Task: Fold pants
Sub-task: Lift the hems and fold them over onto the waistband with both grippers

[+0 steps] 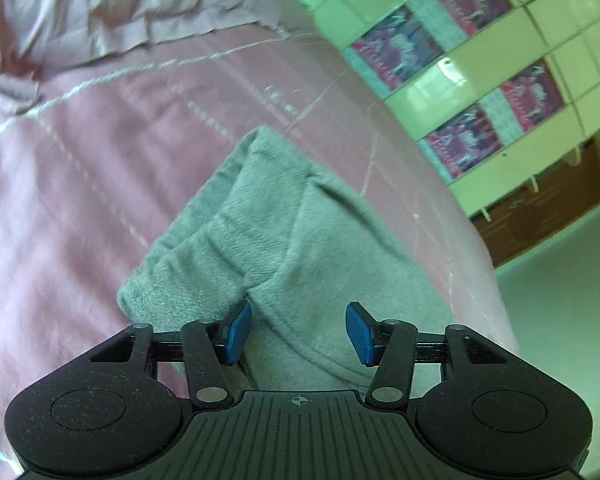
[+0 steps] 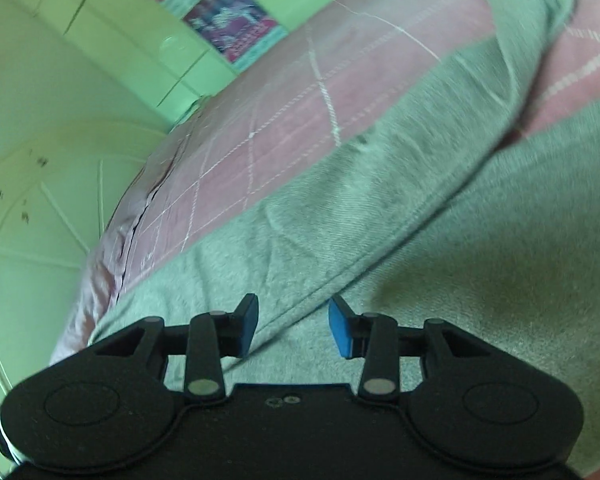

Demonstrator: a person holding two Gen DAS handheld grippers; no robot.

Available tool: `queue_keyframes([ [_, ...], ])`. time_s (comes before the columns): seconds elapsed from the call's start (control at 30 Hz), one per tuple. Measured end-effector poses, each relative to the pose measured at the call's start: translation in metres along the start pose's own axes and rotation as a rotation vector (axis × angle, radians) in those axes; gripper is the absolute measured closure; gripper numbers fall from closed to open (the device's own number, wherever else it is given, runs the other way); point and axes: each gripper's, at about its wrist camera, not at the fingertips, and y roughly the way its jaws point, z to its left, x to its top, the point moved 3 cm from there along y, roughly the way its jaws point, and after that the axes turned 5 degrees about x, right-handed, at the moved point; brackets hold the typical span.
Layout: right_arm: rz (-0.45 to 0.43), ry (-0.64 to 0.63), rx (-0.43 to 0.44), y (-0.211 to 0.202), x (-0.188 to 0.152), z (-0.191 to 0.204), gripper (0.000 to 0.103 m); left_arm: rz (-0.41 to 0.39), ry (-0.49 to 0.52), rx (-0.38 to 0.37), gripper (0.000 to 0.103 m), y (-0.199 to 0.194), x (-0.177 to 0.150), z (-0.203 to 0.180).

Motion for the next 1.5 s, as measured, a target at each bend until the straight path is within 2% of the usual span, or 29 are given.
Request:
queue_keyframes([
  [0.17, -0.001, 0.128, 0.029, 0.016, -0.004, -0.022, 0.071, -0.022, -0.103, -0.018, 0.051, 0.02, 0.0, 0.004],
  [0.33, -0.012, 0.182, 0.04, 0.029, 0.006, -0.028, 0.073, -0.058, -0.106, -0.008, 0.051, 0.035, 0.018, 0.0],
  [0.4, -0.016, 0.206, 0.036, 0.033, 0.011, -0.032, 0.081, -0.07, -0.091, -0.001, 0.055, 0.039, 0.022, -0.004],
  [0.43, -0.009, 0.205, 0.026, 0.036, 0.013, -0.032, 0.101, -0.073, -0.066, 0.024, 0.072, 0.042, 0.025, -0.006],
  [0.47, -0.002, 0.196, 0.021, 0.037, 0.014, -0.031, 0.103, -0.071, -0.045, 0.033, 0.073, 0.042, 0.027, -0.008],
  [0.53, -0.038, 0.138, 0.057, 0.022, 0.019, -0.016, 0.103, -0.092, -0.052, -0.014, 0.08, 0.034, 0.033, -0.011],
  [0.6, -0.096, 0.028, 0.096, -0.006, 0.023, 0.011, 0.103, -0.146, -0.018, -0.089, 0.08, 0.011, 0.041, -0.023],
  [0.7, -0.138, -0.061, 0.156, -0.054, 0.021, 0.035, 0.103, -0.169, 0.051, -0.124, 0.08, -0.021, 0.046, -0.035],
  [0.77, -0.113, -0.092, 0.161, -0.074, 0.007, 0.038, 0.103, -0.132, 0.108, -0.096, 0.08, -0.031, 0.039, -0.032],
  [0.87, -0.019, -0.127, 0.065, -0.065, -0.028, 0.017, 0.103, -0.039, 0.207, 0.034, 0.08, -0.018, 0.019, -0.014],
  [0.9, 0.055, -0.069, 0.021, -0.051, -0.041, 0.0, 0.103, -0.012, 0.209, 0.068, 0.08, -0.011, 0.009, -0.002],
  [0.93, 0.099, 0.005, -0.01, -0.041, -0.05, -0.015, 0.103, -0.014, 0.194, 0.067, 0.08, -0.008, 0.003, 0.006],
  [1.03, 0.04, 0.072, 0.026, -0.047, -0.056, -0.025, 0.103, -0.042, 0.147, 0.046, 0.08, -0.017, 0.001, 0.01],
  [1.1, 0.033, 0.039, 0.022, -0.052, -0.054, -0.016, 0.103, -0.047, 0.165, 0.055, 0.08, -0.022, 0.003, 0.005],
  [1.17, -0.005, -0.012, 0.07, -0.066, -0.05, 0.001, 0.103, -0.074, 0.174, 0.033, 0.08, -0.032, 0.007, -0.001],
  [1.27, -0.031, -0.054, 0.095, -0.084, -0.046, 0.012, 0.103, -0.098, 0.196, 0.021, 0.08, -0.046, 0.007, -0.007],
  [1.33, 0.001, -0.056, 0.081, -0.079, -0.05, 0.006, 0.103, -0.085, 0.212, 0.04, 0.08, -0.044, 0.004, -0.003],
  [1.4, 0.078, -0.015, 0.015, -0.059, -0.062, -0.012, 0.103, -0.047, 0.226, 0.081, 0.08, -0.03, -0.003, 0.004],
  [1.5, 0.069, 0.046, 0.035, -0.057, -0.068, -0.022, 0.103, -0.056, 0.203, 0.072, 0.08, -0.032, -0.001, 0.005],
])
